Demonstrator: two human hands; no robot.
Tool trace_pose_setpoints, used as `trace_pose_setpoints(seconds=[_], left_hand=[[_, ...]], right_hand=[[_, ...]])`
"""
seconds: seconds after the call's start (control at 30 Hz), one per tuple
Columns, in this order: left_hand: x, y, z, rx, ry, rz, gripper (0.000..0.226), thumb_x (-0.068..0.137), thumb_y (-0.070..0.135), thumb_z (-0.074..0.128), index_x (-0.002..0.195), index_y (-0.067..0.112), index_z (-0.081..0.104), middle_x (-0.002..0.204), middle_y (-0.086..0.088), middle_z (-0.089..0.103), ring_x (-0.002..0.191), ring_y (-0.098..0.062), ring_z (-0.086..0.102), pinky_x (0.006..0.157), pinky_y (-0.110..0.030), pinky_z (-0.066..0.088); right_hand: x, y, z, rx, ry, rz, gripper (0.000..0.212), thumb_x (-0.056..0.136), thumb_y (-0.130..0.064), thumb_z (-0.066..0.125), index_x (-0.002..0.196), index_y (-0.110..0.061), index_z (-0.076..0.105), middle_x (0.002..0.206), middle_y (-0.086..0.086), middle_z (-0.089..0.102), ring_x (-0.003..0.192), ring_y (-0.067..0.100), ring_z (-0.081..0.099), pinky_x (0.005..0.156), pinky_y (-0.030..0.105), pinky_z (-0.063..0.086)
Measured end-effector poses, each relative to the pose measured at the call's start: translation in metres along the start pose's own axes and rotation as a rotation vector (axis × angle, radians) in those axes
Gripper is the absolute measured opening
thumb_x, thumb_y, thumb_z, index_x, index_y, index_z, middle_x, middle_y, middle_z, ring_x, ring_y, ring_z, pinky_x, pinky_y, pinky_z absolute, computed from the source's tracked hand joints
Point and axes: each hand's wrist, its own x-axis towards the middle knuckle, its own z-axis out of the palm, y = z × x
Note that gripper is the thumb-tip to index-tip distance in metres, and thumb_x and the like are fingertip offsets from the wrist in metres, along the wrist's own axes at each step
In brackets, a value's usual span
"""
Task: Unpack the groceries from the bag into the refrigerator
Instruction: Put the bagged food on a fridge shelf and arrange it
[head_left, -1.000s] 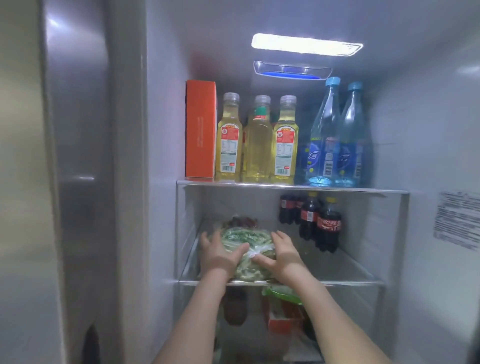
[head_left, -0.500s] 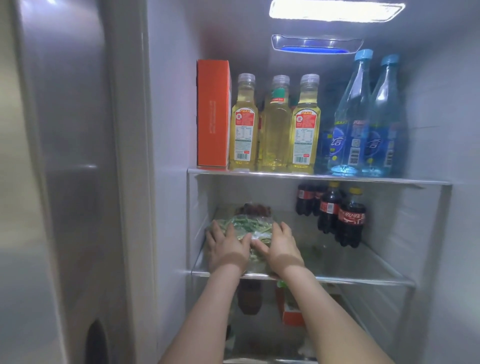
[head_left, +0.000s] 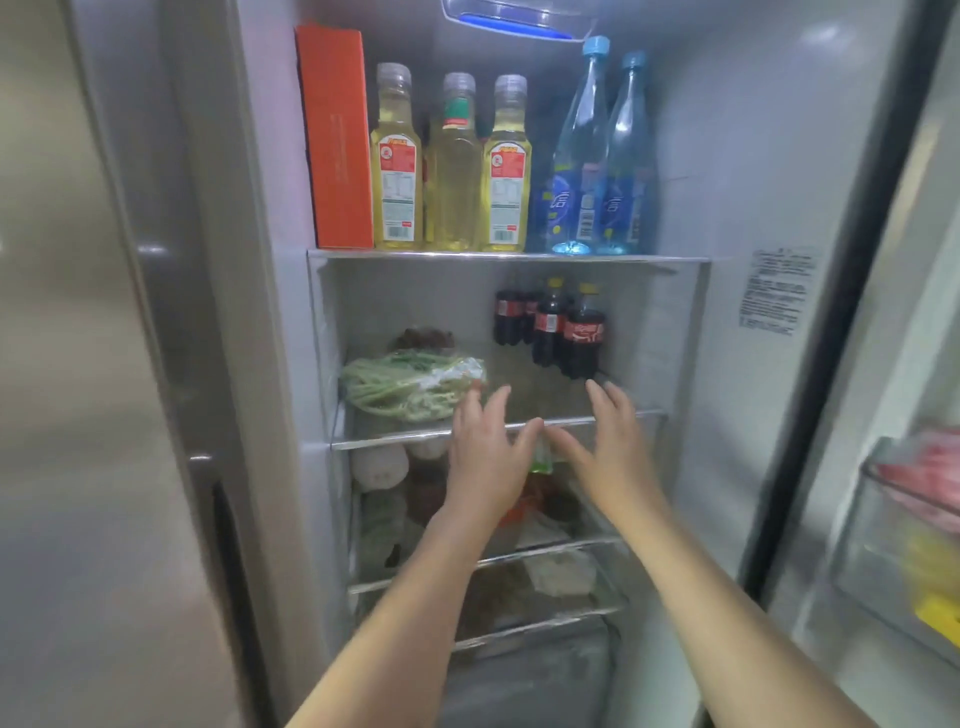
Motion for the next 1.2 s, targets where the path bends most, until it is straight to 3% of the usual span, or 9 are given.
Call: trace_pose_setpoints(seconds=[0.13, 0.3, 0.43, 0.57, 0.63, 0.77, 0.9, 1.03, 1.2], left_hand=[[-0.066, 0.005, 0.001, -0.094, -0.133, 0.114, 0.058, 0.095, 0.049, 0.046, 0.146, 0.025, 0.031, 0.159, 0.001, 0.007, 0.146, -0.016, 0.004, 0.118, -0.042, 0.016], [-0.161, -0.014, -0.018, -0.14, -0.276, 0.286, 0.056, 0.093, 0.043, 0.053, 0.141, 0.017, 0.041, 0.156, -0.014, 0.019, 0.145, -0.025, 0.013, 0.118, -0.037, 0.015], [-0.236, -0.042, -0.05, -0.137, -0.361, 0.411, 0.067, 0.087, 0.059, 0.04, 0.135, 0.014, 0.048, 0.149, -0.015, 0.033, 0.141, -0.029, 0.025, 0.114, -0.046, 0.026], [-0.302, -0.075, -0.104, -0.133, -0.424, 0.436, 0.074, 0.086, 0.065, 0.035, 0.137, 0.012, 0.046, 0.15, -0.015, 0.031, 0.141, -0.029, 0.022, 0.118, -0.036, 0.016], [-0.329, -0.095, -0.137, -0.12, -0.448, 0.415, 0.077, 0.085, 0.068, 0.032, 0.139, 0.014, 0.045, 0.151, -0.015, 0.029, 0.143, -0.03, 0.019, 0.119, -0.037, 0.015], [-0.382, -0.141, -0.212, -0.115, -0.414, 0.344, 0.061, 0.089, 0.05, 0.047, 0.139, 0.015, 0.044, 0.152, -0.013, 0.029, 0.141, -0.026, 0.018, 0.116, -0.026, 0.006], [-0.446, -0.214, -0.295, -0.025, -0.387, 0.178, 0.057, 0.093, 0.037, 0.057, 0.142, 0.016, 0.04, 0.154, -0.012, 0.024, 0.144, -0.028, 0.014, 0.119, -0.036, 0.013], [-0.514, -0.292, -0.382, 0.067, -0.383, 0.027, 0.055, 0.091, 0.04, 0.056, 0.139, 0.017, 0.044, 0.151, -0.012, 0.031, 0.143, -0.031, 0.019, 0.116, -0.044, 0.022], [-0.571, -0.377, -0.469, 0.233, -0.447, -0.176, 0.057, 0.093, 0.042, 0.053, 0.144, 0.022, 0.036, 0.156, -0.006, 0.023, 0.145, -0.026, 0.011, 0.118, -0.042, 0.016]], right_hand=[[-0.084, -0.004, -0.029, -0.079, 0.061, 0.043, 0.08, 0.083, -0.051, 0.058, 0.145, -0.009, 0.032, 0.152, 0.012, 0.027, 0.141, 0.023, 0.025, 0.109, 0.025, 0.021], [-0.205, -0.028, -0.04, -0.137, 0.147, 0.161, 0.089, 0.075, -0.065, 0.048, 0.14, -0.005, 0.04, 0.145, 0.02, 0.037, 0.136, 0.03, 0.034, 0.11, 0.038, 0.031], [-0.29, -0.063, -0.035, -0.177, 0.186, 0.215, 0.08, 0.078, -0.052, 0.058, 0.139, -0.002, 0.042, 0.143, 0.022, 0.038, 0.134, 0.032, 0.037, 0.11, 0.04, 0.033], [-0.364, -0.109, -0.022, -0.21, 0.131, 0.231, 0.078, 0.08, -0.045, 0.065, 0.143, -0.006, 0.038, 0.147, 0.016, 0.034, 0.138, 0.027, 0.031, 0.111, 0.031, 0.026], [-0.395, -0.139, -0.009, -0.174, 0.078, 0.248, 0.079, 0.081, -0.049, 0.06, 0.145, -0.01, 0.034, 0.151, 0.013, 0.03, 0.14, 0.025, 0.027, 0.112, 0.037, 0.029], [-0.451, -0.202, 0.028, -0.114, 0.014, 0.227, 0.085, 0.077, -0.057, 0.052, 0.144, -0.008, 0.036, 0.148, 0.015, 0.033, 0.139, 0.026, 0.031, 0.109, 0.036, 0.031], [-0.517, -0.265, 0.08, -0.047, -0.084, 0.184, 0.084, 0.077, -0.056, 0.054, 0.142, -0.004, 0.038, 0.144, 0.02, 0.037, 0.136, 0.032, 0.035, 0.109, 0.046, 0.034], [-0.583, -0.333, 0.136, 0.036, -0.18, 0.166, 0.084, 0.077, -0.06, 0.051, 0.142, -0.008, 0.039, 0.145, 0.017, 0.037, 0.136, 0.028, 0.034, 0.108, 0.037, 0.033], [-0.638, -0.418, 0.195, 0.081, -0.29, 0.095, 0.083, 0.077, -0.06, 0.049, 0.143, -0.011, 0.037, 0.148, 0.014, 0.034, 0.139, 0.027, 0.032, 0.105, 0.033, 0.031]])
